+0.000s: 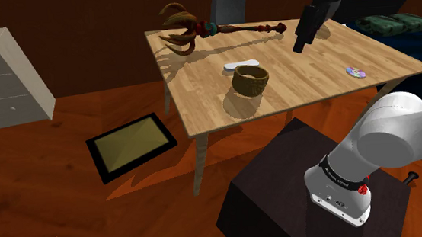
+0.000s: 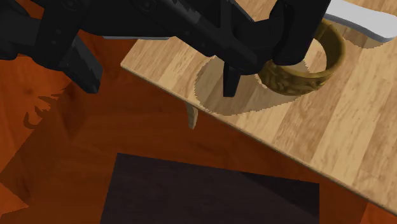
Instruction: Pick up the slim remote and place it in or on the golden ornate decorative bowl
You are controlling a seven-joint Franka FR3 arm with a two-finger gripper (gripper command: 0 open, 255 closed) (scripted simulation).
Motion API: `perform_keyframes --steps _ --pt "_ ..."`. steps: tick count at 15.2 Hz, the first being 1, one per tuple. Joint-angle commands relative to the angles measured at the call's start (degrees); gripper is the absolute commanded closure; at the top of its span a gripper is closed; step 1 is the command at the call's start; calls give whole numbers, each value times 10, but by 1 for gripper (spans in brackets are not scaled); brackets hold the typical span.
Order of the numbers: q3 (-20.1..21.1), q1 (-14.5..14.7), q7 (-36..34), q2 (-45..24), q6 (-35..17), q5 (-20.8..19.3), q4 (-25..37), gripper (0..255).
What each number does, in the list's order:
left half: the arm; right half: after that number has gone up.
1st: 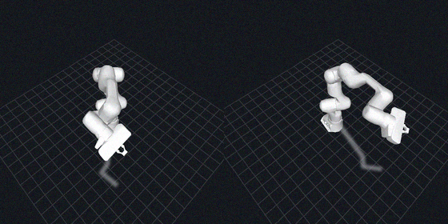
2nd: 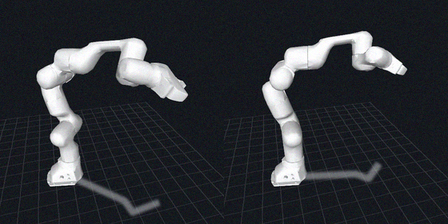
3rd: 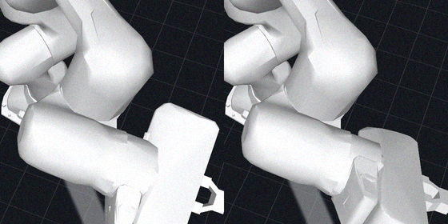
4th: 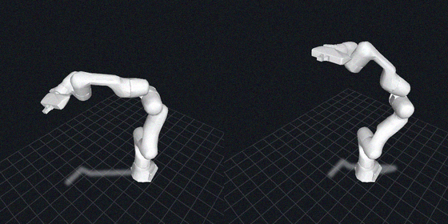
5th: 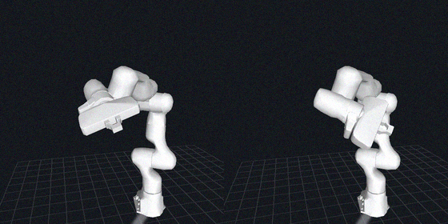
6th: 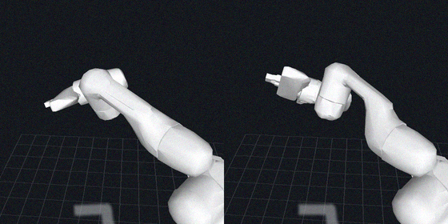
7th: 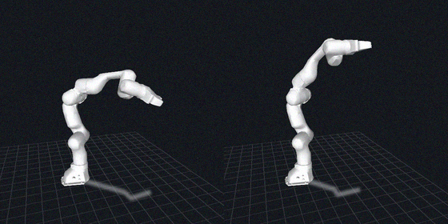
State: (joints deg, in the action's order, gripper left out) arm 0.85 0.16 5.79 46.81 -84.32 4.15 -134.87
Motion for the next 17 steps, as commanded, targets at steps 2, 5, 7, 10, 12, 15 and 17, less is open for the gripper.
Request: perform_keyframes --steps 2,5,7,10,12,15,17 --pt "-12 0 22 -3 -12 -11 -9 0" --pt "-47 1 88 -19 -51 -42 -31 0" --pt "-71 1 132 -36 -79 -61 -41 0" --pt "-106 1 196 -68 -124 -87 -50 0" --pt "-130 2 238 -95 -154 -101 -50 0" --pt "-164 6 300 -142 -200 -118 -44 0" --pt "-187 11 342 -177 -231 -125 -36 0"
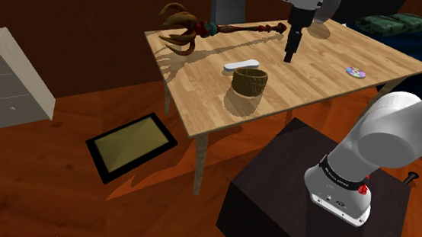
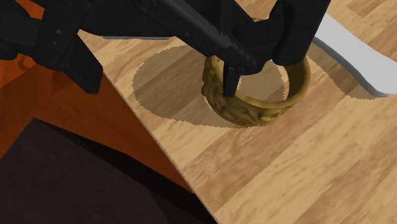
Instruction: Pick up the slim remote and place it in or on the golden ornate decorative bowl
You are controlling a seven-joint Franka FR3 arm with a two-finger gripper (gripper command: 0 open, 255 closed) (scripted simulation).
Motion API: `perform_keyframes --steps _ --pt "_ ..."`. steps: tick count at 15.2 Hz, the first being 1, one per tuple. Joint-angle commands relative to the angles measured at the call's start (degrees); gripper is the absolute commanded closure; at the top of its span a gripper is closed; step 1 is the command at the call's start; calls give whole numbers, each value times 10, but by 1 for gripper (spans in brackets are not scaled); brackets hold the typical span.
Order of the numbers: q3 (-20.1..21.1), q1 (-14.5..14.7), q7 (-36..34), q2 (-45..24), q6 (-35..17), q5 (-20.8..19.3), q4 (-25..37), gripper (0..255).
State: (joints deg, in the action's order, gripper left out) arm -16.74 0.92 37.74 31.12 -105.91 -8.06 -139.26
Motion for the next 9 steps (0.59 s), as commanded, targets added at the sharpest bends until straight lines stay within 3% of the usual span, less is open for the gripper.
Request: perform_keyframes --steps 1,9 --pt "-22 6 44 -40 -30 -5 14 0" --pt "-99 30 224 -214 -137 26 91 0"
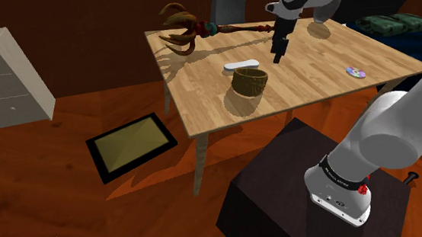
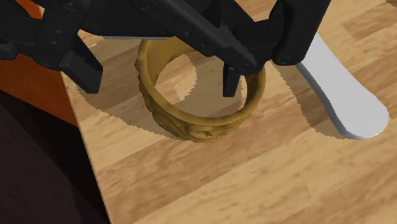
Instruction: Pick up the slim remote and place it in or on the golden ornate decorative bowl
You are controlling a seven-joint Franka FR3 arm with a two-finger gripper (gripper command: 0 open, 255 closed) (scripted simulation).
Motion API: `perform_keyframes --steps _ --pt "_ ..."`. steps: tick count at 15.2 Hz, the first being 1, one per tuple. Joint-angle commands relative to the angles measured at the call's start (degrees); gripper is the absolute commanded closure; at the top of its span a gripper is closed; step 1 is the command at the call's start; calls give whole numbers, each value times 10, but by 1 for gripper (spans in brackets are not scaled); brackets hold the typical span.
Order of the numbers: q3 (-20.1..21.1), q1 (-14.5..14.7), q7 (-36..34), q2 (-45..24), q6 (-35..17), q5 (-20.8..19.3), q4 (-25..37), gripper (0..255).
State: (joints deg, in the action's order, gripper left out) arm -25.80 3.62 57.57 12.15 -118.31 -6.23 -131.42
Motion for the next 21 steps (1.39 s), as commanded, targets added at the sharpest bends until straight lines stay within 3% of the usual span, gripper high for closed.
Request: perform_keyframes --steps 1,6,12,19,21 --pt "-15 5 50 -49 -23 18 26 0" --pt "-30 2 174 -173 -62 85 106 0" --pt "-7 -36 302 -319 -77 161 229 0" --pt "40 -91 400 -475 -62 206 405 0" --pt "43 -93 402 -483 -73 209 403 0"
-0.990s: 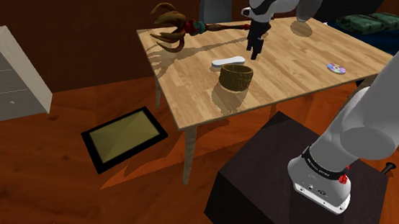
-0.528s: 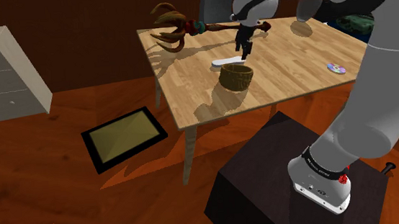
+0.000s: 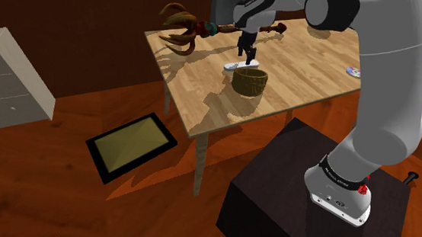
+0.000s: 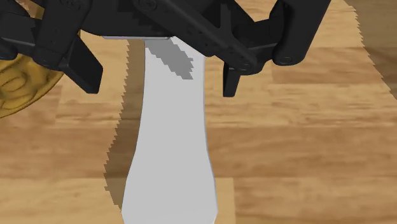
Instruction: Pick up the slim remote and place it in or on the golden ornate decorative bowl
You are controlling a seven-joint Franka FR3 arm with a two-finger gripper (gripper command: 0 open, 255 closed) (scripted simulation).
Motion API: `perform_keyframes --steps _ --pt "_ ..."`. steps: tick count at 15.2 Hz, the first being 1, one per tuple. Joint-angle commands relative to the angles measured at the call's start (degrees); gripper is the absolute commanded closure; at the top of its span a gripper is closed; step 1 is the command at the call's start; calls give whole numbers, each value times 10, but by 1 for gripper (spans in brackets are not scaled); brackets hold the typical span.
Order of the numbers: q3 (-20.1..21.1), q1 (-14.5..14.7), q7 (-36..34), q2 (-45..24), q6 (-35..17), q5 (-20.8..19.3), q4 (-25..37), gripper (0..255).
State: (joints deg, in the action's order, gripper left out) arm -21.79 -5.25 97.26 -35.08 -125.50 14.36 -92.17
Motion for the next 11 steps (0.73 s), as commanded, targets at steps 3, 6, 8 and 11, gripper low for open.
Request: perform_keyframes --steps 3,6,8,11 --pt "7 -7 8 -24 -17 8 7 0" --pt "10 -9 10 -36 -30 12 6 0" --pt "10 -9 10 -36 -30 12 6 0" --pt "10 -9 10 -36 -30 12 6 0"
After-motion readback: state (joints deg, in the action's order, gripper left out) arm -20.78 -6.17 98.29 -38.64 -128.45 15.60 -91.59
